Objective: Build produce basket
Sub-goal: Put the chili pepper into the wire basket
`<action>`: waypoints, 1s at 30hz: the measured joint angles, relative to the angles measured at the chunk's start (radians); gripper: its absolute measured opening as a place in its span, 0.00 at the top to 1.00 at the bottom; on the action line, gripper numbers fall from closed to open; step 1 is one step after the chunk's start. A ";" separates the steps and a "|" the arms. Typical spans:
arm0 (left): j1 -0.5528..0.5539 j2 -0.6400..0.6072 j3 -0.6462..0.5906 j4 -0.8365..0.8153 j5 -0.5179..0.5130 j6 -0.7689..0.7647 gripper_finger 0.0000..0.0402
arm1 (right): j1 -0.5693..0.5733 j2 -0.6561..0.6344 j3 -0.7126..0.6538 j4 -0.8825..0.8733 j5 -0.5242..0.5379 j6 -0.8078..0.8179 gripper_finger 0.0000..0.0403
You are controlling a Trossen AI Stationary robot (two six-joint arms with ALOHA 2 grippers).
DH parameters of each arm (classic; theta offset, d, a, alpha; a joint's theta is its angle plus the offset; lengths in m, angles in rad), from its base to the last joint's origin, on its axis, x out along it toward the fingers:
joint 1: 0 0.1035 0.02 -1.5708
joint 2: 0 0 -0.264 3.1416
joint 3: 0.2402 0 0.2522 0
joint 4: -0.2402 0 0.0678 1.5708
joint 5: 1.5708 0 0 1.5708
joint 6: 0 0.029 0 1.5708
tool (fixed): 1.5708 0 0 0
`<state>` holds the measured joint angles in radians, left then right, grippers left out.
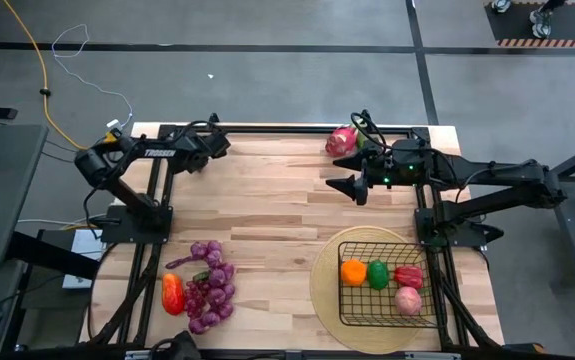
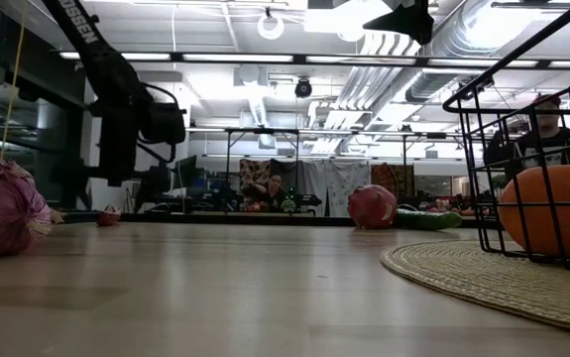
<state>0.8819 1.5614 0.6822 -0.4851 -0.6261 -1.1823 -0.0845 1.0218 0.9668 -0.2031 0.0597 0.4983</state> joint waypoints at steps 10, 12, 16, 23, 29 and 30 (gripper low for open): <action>-0.017 0.060 0.002 -0.003 -0.048 -0.037 0.15 | 0.000 0.000 0.000 0.000 0.000 0.089 0.03; -0.021 0.086 0.002 0.000 -0.032 -0.038 0.18 | 0.000 0.000 0.000 0.000 0.000 0.109 0.03; -0.021 0.102 0.004 0.021 -0.015 -0.072 0.29 | 0.000 0.000 0.000 0.000 0.000 0.149 0.03; -0.033 0.108 0.005 0.023 0.004 -0.136 0.52 | 0.000 0.000 0.000 0.000 0.000 0.160 0.03; -0.071 0.102 0.004 0.005 0.006 -0.113 0.67 | 0.000 0.000 0.000 0.001 -0.003 0.159 0.03; -0.078 0.096 0.003 0.001 0.013 -0.098 0.68 | 0.000 0.000 0.000 0.001 -0.010 0.158 0.03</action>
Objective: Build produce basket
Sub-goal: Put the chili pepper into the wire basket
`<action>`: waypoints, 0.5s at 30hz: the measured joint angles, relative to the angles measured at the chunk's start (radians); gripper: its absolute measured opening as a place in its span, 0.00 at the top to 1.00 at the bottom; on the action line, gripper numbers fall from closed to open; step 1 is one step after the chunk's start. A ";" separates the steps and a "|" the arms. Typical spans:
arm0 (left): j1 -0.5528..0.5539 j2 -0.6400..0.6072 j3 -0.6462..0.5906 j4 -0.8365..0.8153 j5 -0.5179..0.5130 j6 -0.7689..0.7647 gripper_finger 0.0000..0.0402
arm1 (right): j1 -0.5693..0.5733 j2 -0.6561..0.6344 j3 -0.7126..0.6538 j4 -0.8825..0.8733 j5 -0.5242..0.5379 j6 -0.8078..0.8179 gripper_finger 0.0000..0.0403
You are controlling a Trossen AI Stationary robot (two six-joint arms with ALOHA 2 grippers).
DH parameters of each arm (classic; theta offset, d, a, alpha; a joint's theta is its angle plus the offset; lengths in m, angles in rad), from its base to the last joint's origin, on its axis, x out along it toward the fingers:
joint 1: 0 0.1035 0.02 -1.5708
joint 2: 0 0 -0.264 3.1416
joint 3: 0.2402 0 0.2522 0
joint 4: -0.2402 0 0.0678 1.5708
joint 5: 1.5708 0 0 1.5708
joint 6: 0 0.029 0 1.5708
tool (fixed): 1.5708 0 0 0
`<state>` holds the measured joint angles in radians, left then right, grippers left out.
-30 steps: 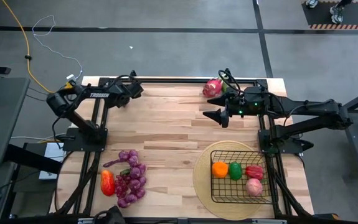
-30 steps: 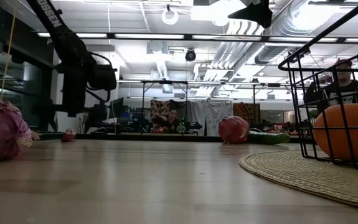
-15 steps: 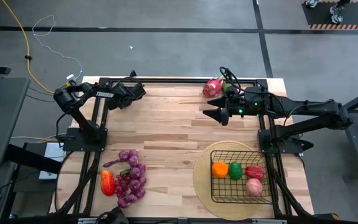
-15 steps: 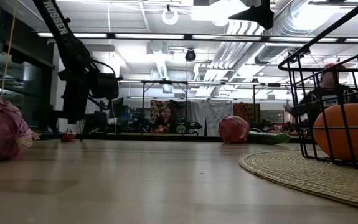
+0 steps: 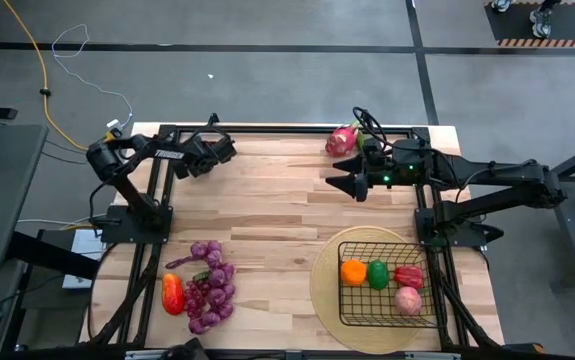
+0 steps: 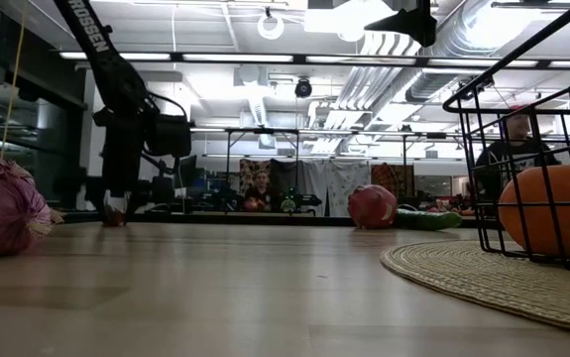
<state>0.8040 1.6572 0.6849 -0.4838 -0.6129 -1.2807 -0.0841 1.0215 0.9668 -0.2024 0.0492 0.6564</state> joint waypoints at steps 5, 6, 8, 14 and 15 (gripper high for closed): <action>-0.063 -0.084 -0.004 0.004 0.040 0.128 0.71 | 0.000 0.000 0.000 0.000 -0.007 -0.003 0.03; -0.077 -0.108 -0.003 0.007 0.037 0.152 0.71 | 0.000 0.000 0.000 0.000 -0.007 -0.007 0.03; -0.109 -0.159 -0.003 0.005 0.020 0.197 0.71 | 0.000 0.000 0.000 0.000 -0.007 -0.009 0.03; -0.316 -0.349 -0.003 0.052 -0.070 0.300 0.71 | 0.000 0.000 0.000 0.022 -0.002 -0.053 0.03; -0.357 -0.379 -0.003 0.087 -0.092 0.339 0.71 | 0.000 0.000 0.000 0.029 0.001 -0.054 0.03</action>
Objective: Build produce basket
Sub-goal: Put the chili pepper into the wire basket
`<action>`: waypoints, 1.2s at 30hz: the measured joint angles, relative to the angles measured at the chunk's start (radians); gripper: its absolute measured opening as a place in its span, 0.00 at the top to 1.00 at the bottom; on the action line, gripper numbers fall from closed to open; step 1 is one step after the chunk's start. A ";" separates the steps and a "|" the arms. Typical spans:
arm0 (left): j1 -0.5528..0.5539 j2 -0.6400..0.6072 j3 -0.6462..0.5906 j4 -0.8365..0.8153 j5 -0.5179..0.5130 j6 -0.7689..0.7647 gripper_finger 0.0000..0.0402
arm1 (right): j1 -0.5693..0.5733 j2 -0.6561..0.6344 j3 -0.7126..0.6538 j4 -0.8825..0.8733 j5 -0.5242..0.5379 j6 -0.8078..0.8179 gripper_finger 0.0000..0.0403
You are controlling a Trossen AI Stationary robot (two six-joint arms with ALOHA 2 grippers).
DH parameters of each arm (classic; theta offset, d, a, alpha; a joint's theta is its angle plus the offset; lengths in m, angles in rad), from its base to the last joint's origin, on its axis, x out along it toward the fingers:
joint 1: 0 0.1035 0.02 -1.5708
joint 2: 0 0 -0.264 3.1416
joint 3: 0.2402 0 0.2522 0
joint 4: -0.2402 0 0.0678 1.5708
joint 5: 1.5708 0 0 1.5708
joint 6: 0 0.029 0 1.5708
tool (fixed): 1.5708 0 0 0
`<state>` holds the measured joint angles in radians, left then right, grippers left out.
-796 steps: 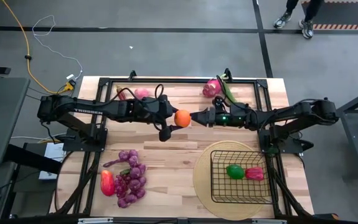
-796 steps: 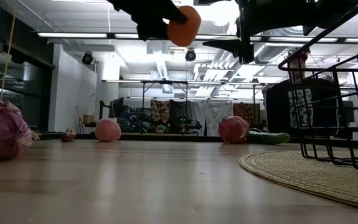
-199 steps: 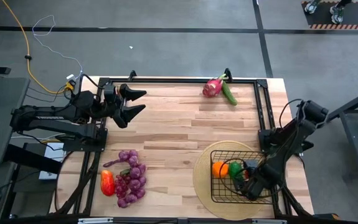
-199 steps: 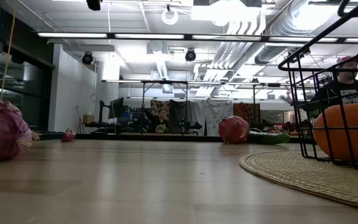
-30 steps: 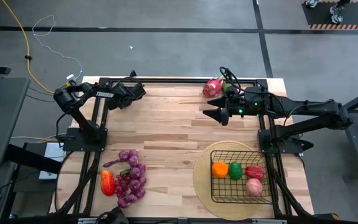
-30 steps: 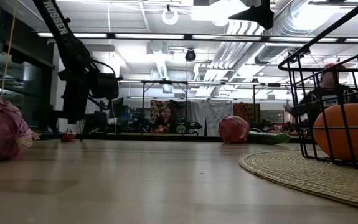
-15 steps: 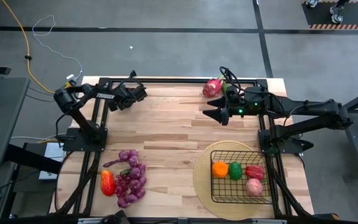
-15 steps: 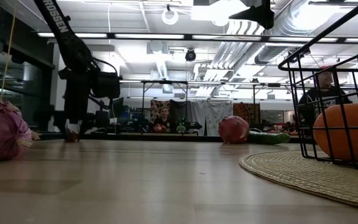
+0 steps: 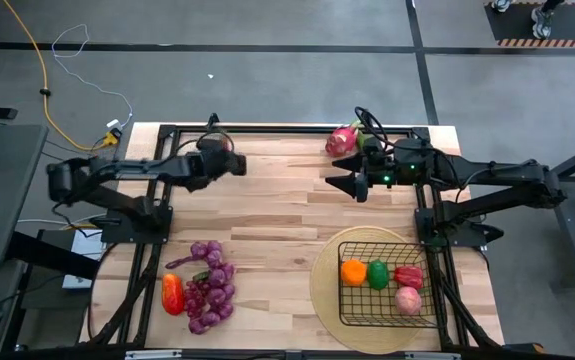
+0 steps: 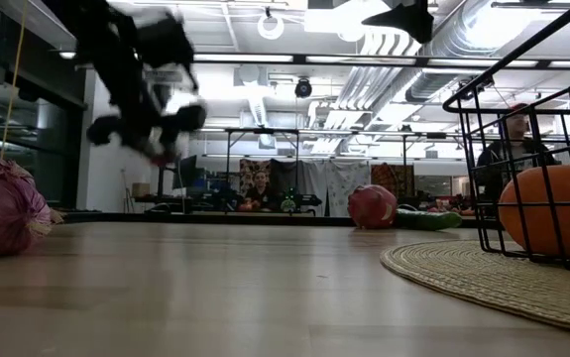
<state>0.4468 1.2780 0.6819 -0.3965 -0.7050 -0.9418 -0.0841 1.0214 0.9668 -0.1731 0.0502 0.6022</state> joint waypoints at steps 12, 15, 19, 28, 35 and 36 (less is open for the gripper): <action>-0.402 -0.283 0.002 0.673 0.424 0.703 0.71 | 0.000 0.000 0.000 0.089 -0.003 -0.114 0.03; -0.422 -0.316 0.002 0.757 0.487 0.758 0.71 | 0.000 0.000 0.000 0.089 -0.005 -0.114 0.03; -0.423 -0.330 0.002 0.771 0.518 0.760 0.71 | 0.000 0.000 0.000 0.093 -0.077 -0.132 0.03; -0.419 -0.238 0.003 0.891 0.569 0.759 0.71 | 0.043 0.110 0.001 0.295 -0.134 -0.318 0.03; -0.406 -0.143 0.060 0.888 0.633 0.763 0.71 | 0.042 0.237 0.000 0.480 -0.134 -0.281 0.03; -0.406 -0.123 0.073 0.891 0.626 0.765 0.71 | 0.044 0.254 0.000 0.511 -0.139 -0.281 0.03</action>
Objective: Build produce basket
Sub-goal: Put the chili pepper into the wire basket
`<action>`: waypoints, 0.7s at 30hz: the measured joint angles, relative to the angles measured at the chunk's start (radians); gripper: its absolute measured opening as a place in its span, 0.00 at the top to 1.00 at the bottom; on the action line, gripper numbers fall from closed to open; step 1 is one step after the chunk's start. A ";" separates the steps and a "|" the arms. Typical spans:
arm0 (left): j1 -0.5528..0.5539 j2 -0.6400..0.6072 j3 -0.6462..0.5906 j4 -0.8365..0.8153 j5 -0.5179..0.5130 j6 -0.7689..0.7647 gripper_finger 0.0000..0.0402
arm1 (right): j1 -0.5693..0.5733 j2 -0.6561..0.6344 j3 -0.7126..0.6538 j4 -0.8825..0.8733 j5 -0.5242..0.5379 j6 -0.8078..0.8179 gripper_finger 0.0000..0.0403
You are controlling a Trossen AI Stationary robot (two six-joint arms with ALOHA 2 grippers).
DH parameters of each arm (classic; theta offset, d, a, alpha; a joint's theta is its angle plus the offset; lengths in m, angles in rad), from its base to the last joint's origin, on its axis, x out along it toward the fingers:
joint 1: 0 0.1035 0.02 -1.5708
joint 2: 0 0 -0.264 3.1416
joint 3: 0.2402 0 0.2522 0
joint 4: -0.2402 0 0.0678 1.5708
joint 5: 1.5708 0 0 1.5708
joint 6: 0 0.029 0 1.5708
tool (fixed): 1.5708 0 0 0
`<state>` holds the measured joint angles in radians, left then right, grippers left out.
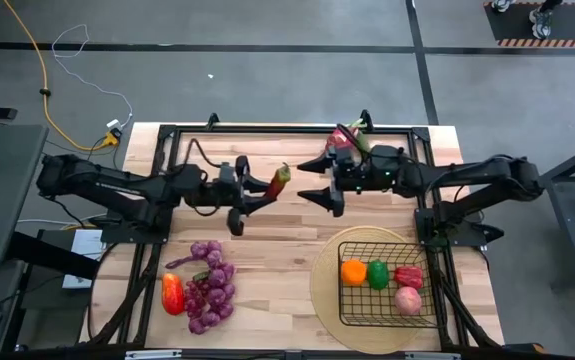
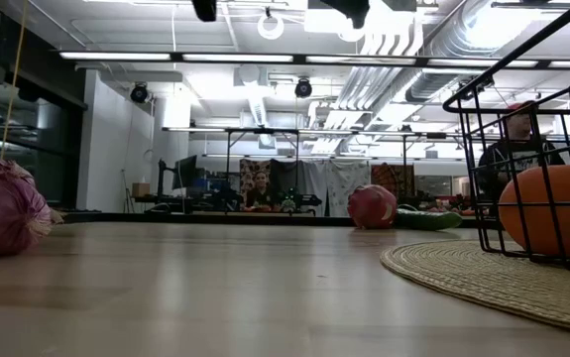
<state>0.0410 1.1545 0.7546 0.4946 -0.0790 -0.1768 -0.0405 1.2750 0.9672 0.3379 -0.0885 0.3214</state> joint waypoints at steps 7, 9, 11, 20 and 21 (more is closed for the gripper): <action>0.020 0.113 0.061 0.004 -0.020 0.024 0.71 | 0.002 0.068 0.000 0.190 -0.047 0.020 0.03; 0.025 0.133 0.071 0.018 -0.021 0.024 0.71 | 0.002 0.068 0.000 0.191 -0.035 0.019 0.03; 0.026 0.143 0.073 0.048 -0.022 0.024 0.71 | 0.002 0.068 0.000 0.193 -0.028 0.019 0.03; 0.025 0.145 0.073 0.056 -0.025 0.050 0.70 | 0.002 0.064 0.000 0.217 -0.003 0.041 0.17; 0.025 0.145 0.073 0.056 -0.032 0.050 0.70 | 0.002 0.065 0.000 0.217 0.009 0.040 0.20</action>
<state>0.0662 1.2995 0.8276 0.5503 -0.1111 -0.1272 -0.0387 1.3396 0.9672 0.5549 -0.0791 0.3616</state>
